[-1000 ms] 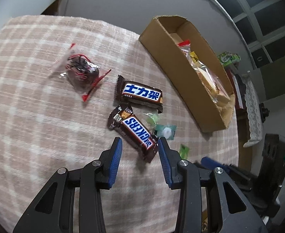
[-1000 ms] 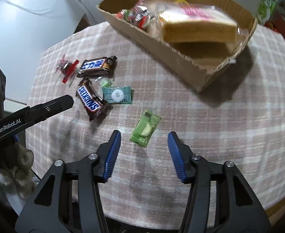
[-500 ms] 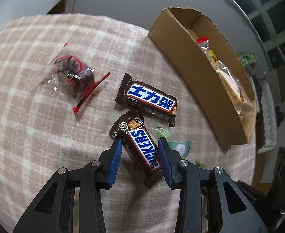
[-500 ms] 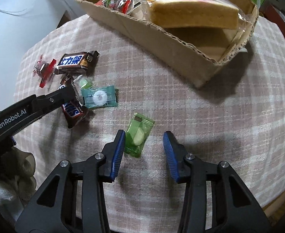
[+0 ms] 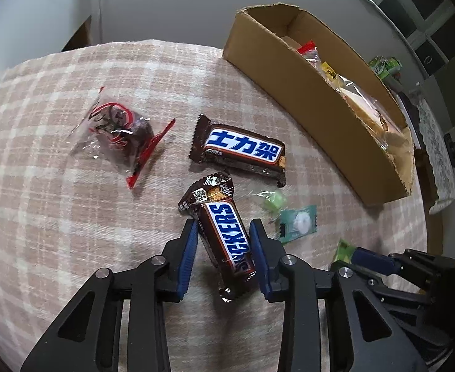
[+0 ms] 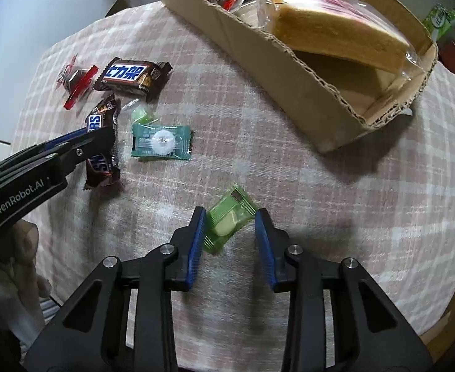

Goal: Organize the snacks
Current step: 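Grasp the Snickers bar with the left tool while the right tool grasps the green candy pack, then lift the Snickers bar with the left tool while the right tool regrips the green pack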

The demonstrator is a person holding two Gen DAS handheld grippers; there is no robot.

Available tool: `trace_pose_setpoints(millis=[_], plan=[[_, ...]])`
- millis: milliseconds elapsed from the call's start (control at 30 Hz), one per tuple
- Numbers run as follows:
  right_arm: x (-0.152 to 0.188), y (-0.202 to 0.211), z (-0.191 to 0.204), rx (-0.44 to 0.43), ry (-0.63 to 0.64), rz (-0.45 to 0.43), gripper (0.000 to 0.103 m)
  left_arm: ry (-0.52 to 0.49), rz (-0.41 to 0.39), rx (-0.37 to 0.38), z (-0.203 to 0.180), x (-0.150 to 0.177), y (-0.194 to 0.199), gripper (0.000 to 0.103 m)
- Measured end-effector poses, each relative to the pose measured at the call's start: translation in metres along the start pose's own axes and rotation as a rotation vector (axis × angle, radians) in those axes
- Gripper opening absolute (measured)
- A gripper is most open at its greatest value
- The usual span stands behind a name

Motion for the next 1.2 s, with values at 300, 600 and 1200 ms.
trace_pose_setpoints(millis=[300, 600, 1200], plan=[[0.001, 0.001, -0.024, -0.056, -0.056, 0.013, 0.015, 0.030, -0.002, 0.027, 0.016, 0.013, 0.013, 0.027], [0.004, 0.008, -0.043, -0.125, -0.176, 0.050, 0.023, 0.035, -0.003, 0.035, 0.017, 0.013, 0.016, 0.027], [-0.016, -0.008, -0.019, -0.152, -0.197, 0.109, 0.044, 0.069, -0.015, 0.059, 0.026, 0.018, 0.022, 0.027]])
Point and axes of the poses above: each gripper's, at about its wrist camera, not at the fingertips, and y roughly against the way its jaws point, z to its left, x to its underside, the point moved 7 cm from there along -y, roughly the way its jaws point, and after that the axes turned 9 degrees about x, right-handed, at the moved point
